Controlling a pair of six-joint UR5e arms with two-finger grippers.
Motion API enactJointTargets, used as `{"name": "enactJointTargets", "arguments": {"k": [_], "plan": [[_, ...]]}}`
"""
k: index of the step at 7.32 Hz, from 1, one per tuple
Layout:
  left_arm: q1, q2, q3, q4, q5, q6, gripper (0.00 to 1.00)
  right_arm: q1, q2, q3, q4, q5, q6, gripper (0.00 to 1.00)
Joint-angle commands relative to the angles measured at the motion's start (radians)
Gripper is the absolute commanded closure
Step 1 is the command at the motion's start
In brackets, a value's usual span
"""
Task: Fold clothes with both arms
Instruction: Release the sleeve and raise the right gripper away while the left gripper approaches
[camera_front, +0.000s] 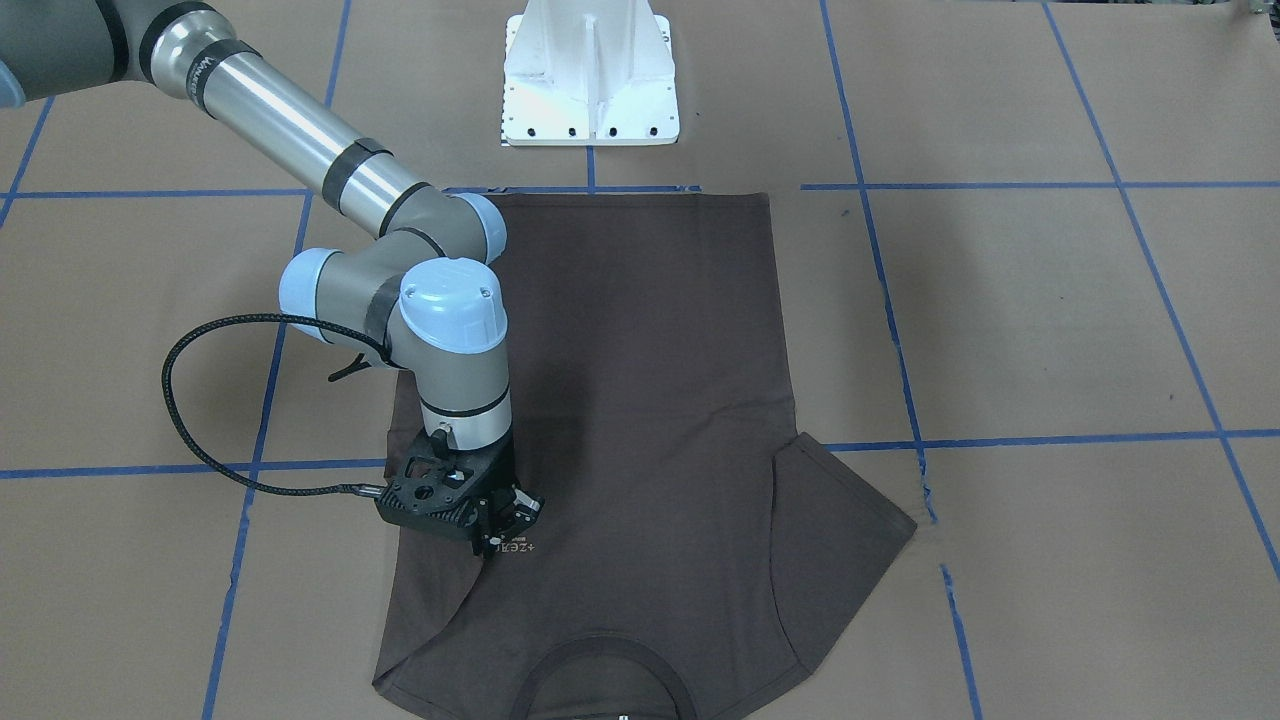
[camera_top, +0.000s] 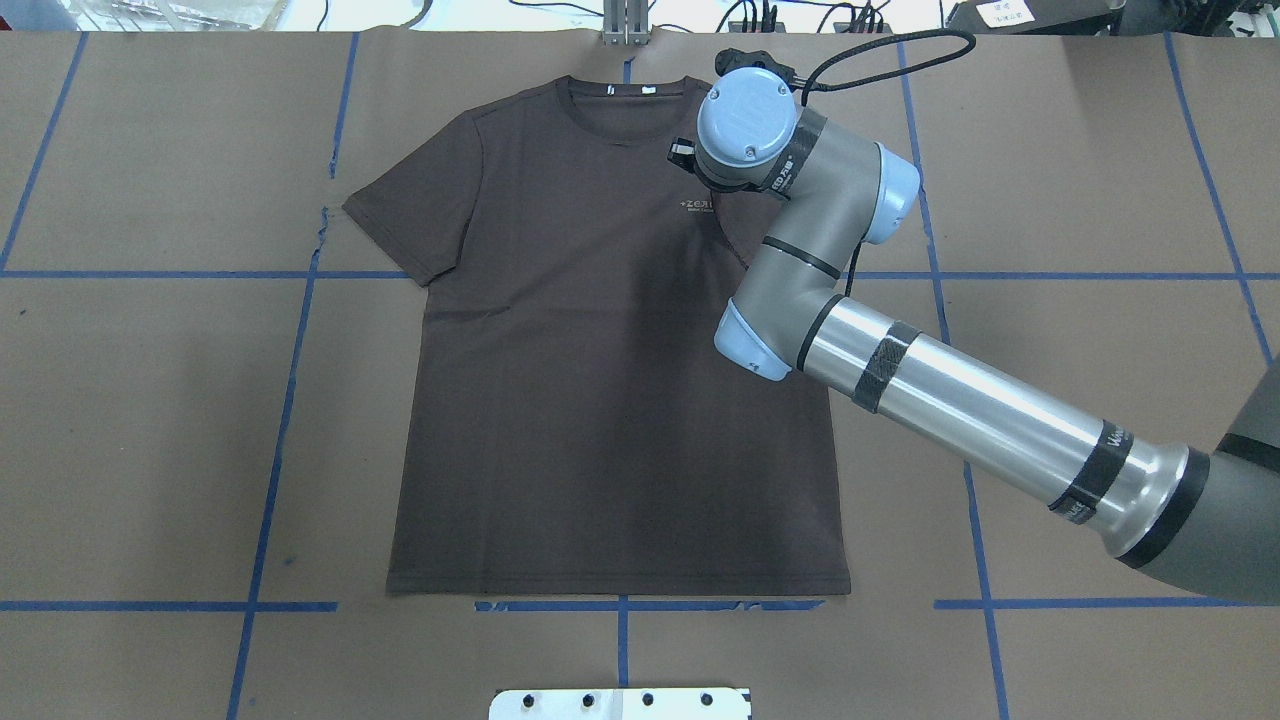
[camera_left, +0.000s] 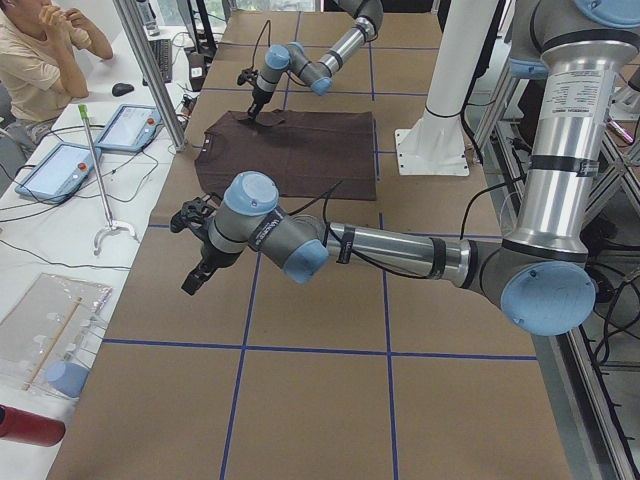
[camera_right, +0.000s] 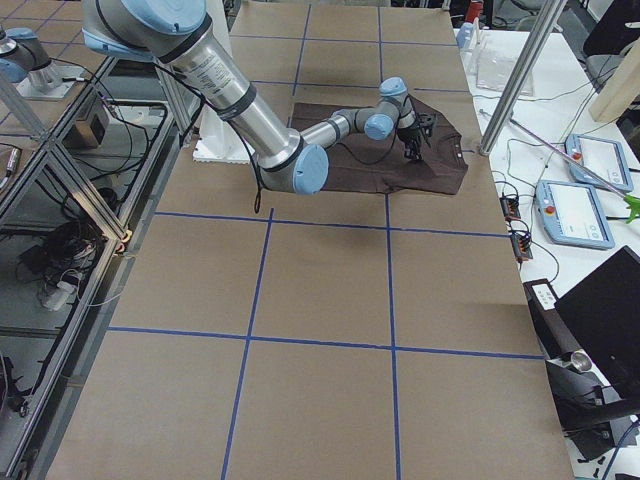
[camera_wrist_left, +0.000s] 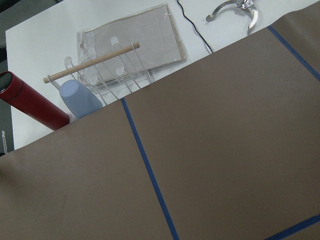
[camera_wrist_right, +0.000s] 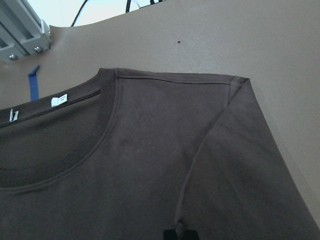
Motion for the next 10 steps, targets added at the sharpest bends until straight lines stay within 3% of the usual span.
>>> {"name": "enactJointTargets", "arguments": {"k": [1,2,4,7,8,10], "plan": [[0.014,-0.04,0.011,-0.012,0.003,-0.003,0.0,0.037,0.027,0.008,-0.004,0.034,-0.117,0.0],[0.021,-0.07,0.061,-0.071,0.0,-0.006,0.0,0.098,0.02,0.032,-0.01,0.157,-0.171,0.0],[0.066,-0.145,0.112,-0.176,-0.002,-0.08,0.0,0.231,-0.058,0.168,-0.122,0.339,-0.379,0.0],[0.323,-0.226,0.147,-0.256,0.03,-0.362,0.0,0.458,-0.271,0.304,-0.142,0.554,-0.701,0.0],[0.371,-0.26,0.163,-0.262,0.091,-0.55,0.0,0.53,-0.334,0.313,-0.138,0.629,-0.801,0.0],[0.527,-0.323,0.221,-0.267,0.304,-0.824,0.15,0.568,-0.418,0.371,-0.138,0.663,-0.886,0.0]]}}
